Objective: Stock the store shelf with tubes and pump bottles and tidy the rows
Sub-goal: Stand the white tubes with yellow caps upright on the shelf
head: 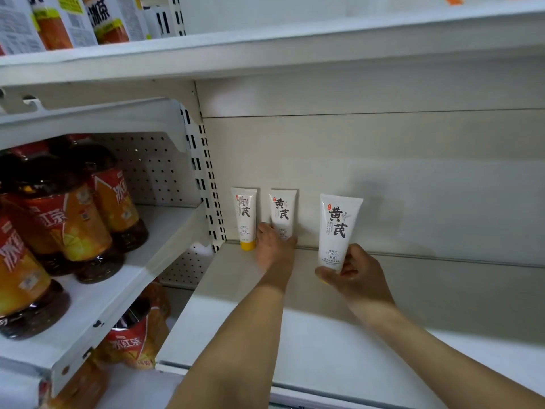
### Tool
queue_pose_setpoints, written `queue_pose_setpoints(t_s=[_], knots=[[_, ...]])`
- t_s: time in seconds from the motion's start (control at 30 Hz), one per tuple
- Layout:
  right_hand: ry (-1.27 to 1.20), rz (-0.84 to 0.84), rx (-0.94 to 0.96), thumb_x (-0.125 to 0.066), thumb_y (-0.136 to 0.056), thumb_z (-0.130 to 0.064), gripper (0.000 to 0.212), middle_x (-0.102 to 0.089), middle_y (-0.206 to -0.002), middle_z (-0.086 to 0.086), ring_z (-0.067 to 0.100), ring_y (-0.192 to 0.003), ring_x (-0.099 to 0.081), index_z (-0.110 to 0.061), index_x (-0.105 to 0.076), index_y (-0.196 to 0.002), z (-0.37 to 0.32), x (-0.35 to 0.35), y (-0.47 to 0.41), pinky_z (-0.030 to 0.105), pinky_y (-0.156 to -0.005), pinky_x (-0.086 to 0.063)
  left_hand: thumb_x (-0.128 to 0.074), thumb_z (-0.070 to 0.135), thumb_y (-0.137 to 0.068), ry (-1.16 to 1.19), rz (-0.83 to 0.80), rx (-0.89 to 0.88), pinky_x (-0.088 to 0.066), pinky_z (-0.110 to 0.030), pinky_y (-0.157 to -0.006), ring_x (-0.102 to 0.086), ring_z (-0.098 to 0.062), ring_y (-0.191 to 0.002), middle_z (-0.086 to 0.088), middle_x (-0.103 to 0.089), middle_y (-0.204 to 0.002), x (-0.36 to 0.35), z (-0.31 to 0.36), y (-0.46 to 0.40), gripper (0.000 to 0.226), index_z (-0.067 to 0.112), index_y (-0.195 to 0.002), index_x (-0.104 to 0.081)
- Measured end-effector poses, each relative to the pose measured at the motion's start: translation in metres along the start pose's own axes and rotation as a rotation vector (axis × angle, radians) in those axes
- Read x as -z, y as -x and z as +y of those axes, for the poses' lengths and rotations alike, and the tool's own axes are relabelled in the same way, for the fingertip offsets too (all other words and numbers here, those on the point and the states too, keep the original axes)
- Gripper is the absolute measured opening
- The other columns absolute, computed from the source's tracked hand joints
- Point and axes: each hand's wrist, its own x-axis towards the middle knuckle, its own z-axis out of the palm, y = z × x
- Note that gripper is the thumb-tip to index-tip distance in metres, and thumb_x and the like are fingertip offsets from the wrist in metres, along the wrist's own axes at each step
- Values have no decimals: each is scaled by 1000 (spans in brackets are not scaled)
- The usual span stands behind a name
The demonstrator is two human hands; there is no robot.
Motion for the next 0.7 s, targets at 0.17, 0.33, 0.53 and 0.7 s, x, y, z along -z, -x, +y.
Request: queue_pose_setpoints(t_s=[0.17,0.33,0.53,0.7], knots=[[2,-17,-7,-83,-69,-15,29,-70,-78,-5,9,-68,-65,-18,-61,-87,0,-2,1,16,-58,-49,-79,31,-74,0,-14,1,-47,-38,-86,-56,-29,-116,-9,-56,-125,1,0,-1,63,8,-118,-41],[15,-22,-21,-83,-69,-17,29,-70,-80,-5,8,-68,-65,-18,-61,-87,-1,-4,2,18,-60,-49,-82,29,-71,40,-30,-24,-44,-35,-88,-55,-28,-115,-9,-56,-124,5,-2,0,68,7,-120,-41],[-2,-22,-20,-82,-69,-16,26,-71,-76,-5,8,-67,-65,-19,-61,-85,-1,-6,6,17,-58,-48,-71,28,-83,91,19,-125,-40,-32,-90,-52,-26,-112,-8,-53,-120,27,-9,21,53,4,-121,-43],[-69,-80,-35,-79,-73,-9,23,-73,-77,-4,8,-67,-67,-19,-65,-89,-5,-12,11,14,-57,-49,-50,39,-98,597,-281,95,-52,-34,-74,-65,-24,-86,-8,-68,-95,68,9,56,36,6,-105,-61]])
